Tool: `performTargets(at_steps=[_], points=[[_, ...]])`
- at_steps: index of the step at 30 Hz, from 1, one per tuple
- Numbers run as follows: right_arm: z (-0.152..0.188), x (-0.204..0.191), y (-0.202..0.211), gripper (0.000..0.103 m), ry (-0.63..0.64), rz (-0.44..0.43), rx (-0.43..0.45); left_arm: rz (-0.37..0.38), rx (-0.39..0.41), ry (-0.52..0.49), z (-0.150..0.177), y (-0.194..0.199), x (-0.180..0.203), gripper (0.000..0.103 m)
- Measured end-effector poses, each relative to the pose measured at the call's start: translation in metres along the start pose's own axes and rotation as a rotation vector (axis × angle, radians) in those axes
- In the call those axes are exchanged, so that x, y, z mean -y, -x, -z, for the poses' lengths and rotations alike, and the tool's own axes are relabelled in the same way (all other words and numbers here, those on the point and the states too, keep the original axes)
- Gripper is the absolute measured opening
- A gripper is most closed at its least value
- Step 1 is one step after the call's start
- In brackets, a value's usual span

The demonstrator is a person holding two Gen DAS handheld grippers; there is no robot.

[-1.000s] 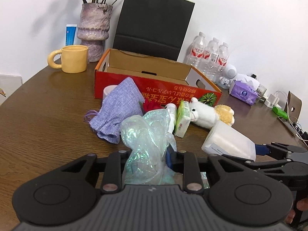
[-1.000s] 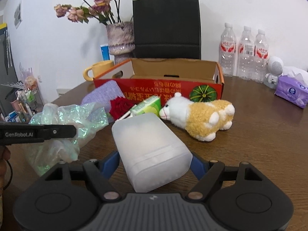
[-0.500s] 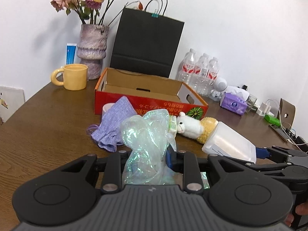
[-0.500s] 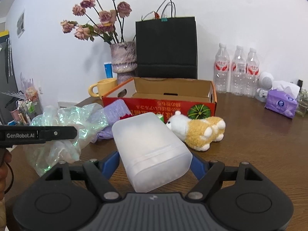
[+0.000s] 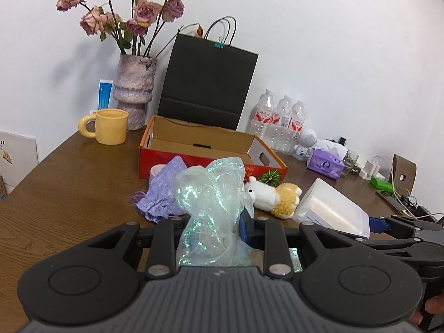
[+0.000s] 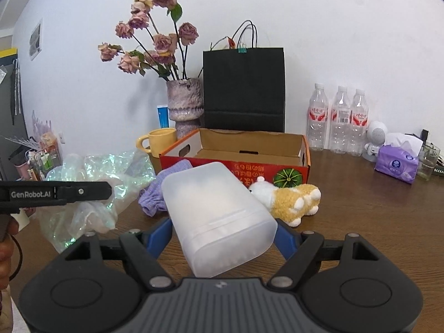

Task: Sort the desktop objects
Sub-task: 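Lift the bag with the left tool while the right tool lifts the white box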

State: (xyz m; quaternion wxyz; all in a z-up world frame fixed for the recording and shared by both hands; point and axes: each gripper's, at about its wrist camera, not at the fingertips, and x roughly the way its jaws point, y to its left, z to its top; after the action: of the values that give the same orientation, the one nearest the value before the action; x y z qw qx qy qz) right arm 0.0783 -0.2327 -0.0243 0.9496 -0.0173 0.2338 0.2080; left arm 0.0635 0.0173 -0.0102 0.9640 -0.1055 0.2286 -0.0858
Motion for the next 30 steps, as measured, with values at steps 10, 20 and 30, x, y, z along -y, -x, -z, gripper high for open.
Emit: performTargets(at_steps=[10,20,30], points=[[-0.003,-0.006,0.023,0.077,-0.017,0.01,0.02,0.033,0.019,0.033,-0.003,0.028,-0.003,0.027],[-0.004,-0.012,0.038,0.077,-0.019,0.018,0.037,0.035,0.031,0.059,-0.005,0.043,-0.007,0.027],[-0.011,-0.011,0.04,0.078,-0.024,0.017,0.038,0.052,0.044,0.066,-0.014,0.043,-0.003,0.027]])
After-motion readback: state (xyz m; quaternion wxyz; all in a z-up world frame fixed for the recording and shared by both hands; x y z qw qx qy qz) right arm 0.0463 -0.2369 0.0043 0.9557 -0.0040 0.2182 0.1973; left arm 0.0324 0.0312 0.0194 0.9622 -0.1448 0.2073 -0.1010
